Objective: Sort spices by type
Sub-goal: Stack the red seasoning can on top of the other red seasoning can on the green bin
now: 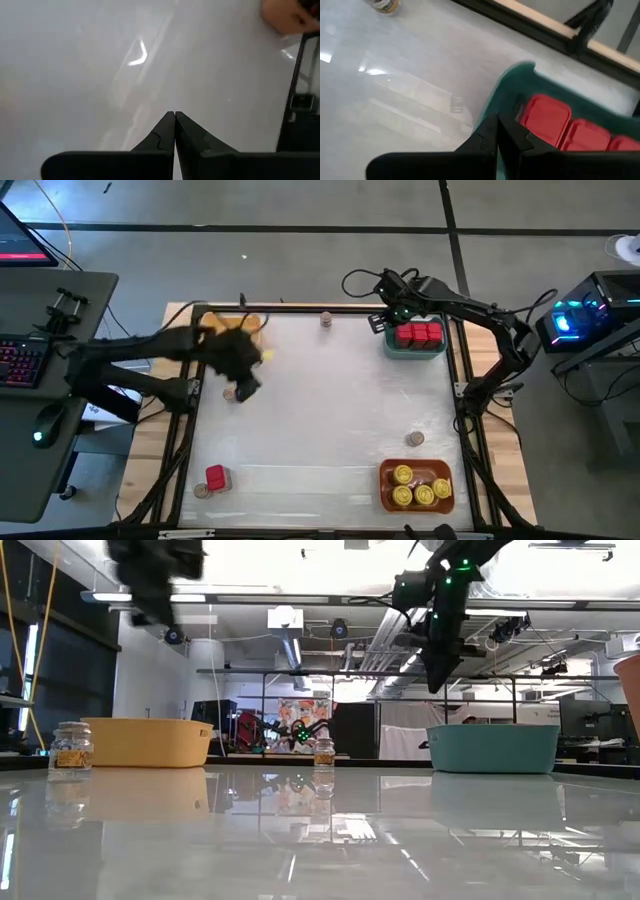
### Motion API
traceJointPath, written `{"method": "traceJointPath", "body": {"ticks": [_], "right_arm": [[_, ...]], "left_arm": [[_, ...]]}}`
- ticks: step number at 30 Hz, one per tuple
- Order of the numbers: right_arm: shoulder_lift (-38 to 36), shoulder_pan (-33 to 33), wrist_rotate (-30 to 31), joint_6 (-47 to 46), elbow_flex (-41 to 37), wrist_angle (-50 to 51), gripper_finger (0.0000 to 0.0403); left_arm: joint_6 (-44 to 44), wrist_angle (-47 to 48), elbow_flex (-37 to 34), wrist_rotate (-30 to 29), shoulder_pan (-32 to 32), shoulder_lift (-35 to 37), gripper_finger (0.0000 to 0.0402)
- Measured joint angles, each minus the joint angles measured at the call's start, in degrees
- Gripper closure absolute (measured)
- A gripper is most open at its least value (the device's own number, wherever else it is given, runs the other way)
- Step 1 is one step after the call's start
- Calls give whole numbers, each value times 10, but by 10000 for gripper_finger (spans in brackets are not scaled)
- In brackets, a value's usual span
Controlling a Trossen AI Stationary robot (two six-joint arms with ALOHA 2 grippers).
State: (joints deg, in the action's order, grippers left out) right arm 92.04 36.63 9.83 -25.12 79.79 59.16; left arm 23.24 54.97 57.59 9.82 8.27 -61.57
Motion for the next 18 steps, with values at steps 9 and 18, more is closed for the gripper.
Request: {"method": "traceJointPath", "body": {"ticks": [9,18], "right_arm": [[1,0,-74,52,0,-53,403],[-4,-8,-90,46,0,-53,403]], "left_arm": [[172,27,0,28,-349,25,402],[286,-3,0,5,-553,-81,402]]}}
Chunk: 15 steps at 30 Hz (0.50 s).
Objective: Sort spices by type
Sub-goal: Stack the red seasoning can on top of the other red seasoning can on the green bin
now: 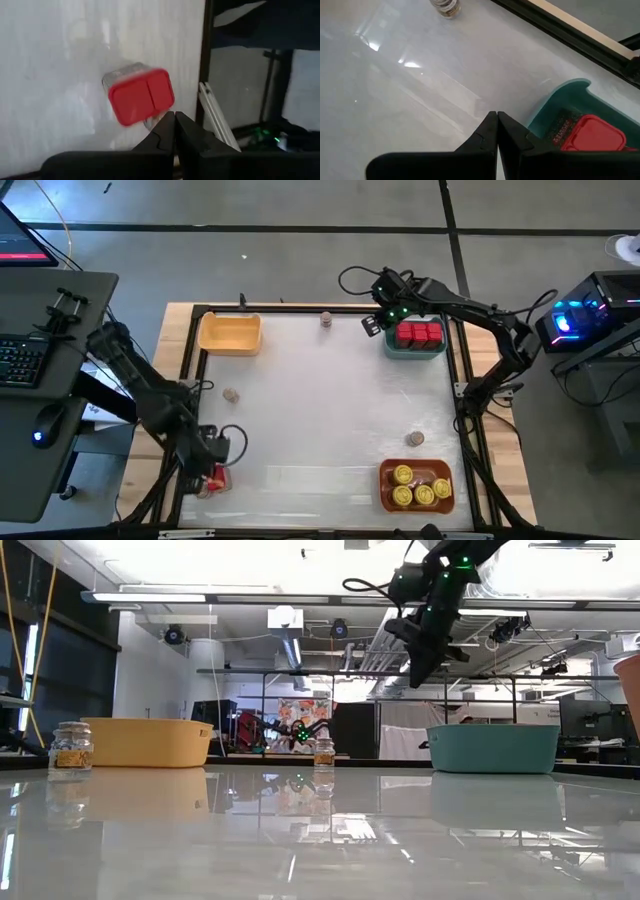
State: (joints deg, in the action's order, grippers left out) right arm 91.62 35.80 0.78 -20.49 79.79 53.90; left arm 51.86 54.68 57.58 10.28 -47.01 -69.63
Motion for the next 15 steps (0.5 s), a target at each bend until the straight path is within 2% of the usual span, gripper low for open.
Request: {"method": "traceJointPath", "body": {"ticks": [6,15], "right_arm": [[-1,-2,-2,0,0,-2,403],[-1,-2,-2,10,0,-2,403]], "left_arm": [[-3,-20,-9,4,-18,-62,402],[-17,-23,-9,6,-17,-105,402]]}}
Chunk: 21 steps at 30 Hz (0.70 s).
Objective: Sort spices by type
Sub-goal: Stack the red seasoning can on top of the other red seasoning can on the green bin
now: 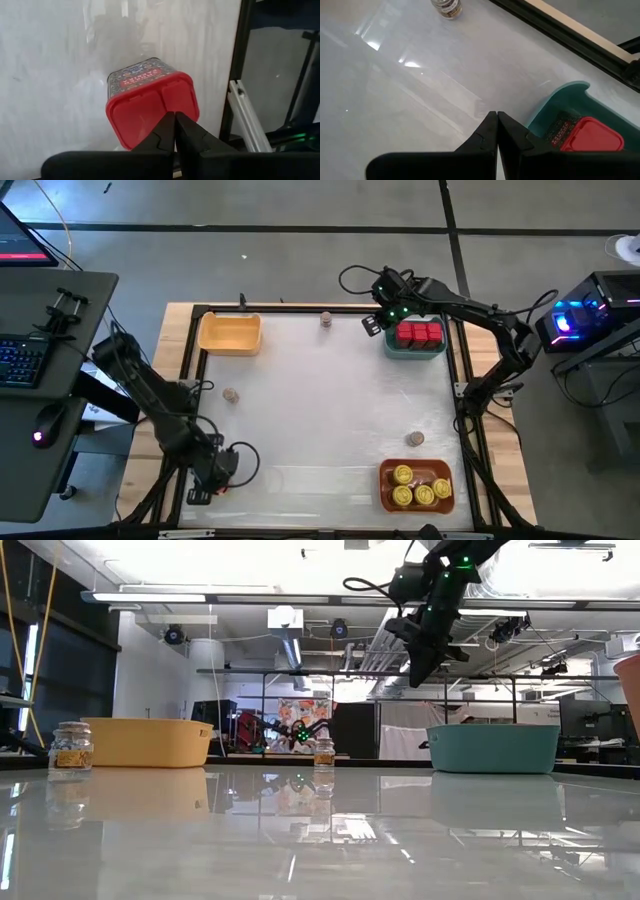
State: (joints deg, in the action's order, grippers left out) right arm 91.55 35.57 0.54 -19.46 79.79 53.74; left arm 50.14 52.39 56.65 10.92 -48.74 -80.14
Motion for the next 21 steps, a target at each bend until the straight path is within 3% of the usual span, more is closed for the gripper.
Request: {"method": "traceJointPath", "body": {"ticks": [7,10,16,21], "right_arm": [[-15,0,-7,5,0,19,403],[-41,1,-7,5,0,29,403],[-108,4,-8,-10,0,40,402],[-163,4,-20,-16,0,65,402]], "left_arm": [[-59,3,1,1,14,-24,401],[-95,10,1,-27,44,-23,401],[-243,42,2,-93,151,-19,402],[-421,-27,1,-131,275,-25,402]]}}
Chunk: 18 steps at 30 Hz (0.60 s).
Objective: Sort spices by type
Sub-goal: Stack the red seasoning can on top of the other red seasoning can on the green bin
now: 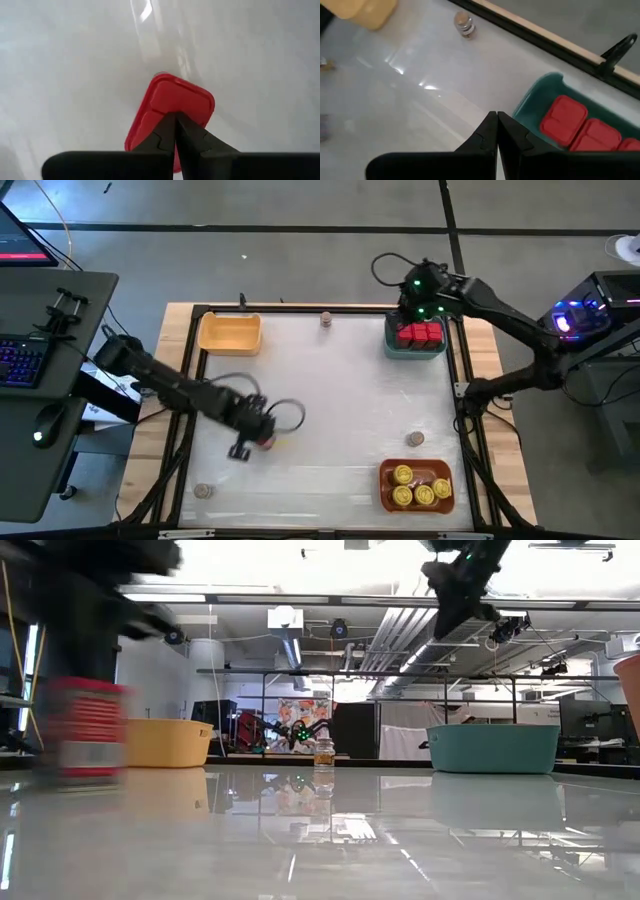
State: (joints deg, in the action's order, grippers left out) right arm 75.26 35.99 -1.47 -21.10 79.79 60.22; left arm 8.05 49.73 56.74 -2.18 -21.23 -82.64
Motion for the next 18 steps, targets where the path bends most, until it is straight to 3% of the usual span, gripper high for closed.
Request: {"method": "traceJointPath", "body": {"ticks": [5,10,15,18], "right_arm": [[-47,-1,-19,-21,0,28,402],[-78,-8,-23,-44,0,38,402],[-81,-28,-25,-72,0,37,402],[-75,-41,-25,-91,0,25,402]], "left_arm": [[-140,-110,-1,0,143,-28,401],[-192,-248,0,32,262,-73,402],[-239,-320,38,102,319,-142,402],[-285,-332,83,111,327,-191,401]]}}
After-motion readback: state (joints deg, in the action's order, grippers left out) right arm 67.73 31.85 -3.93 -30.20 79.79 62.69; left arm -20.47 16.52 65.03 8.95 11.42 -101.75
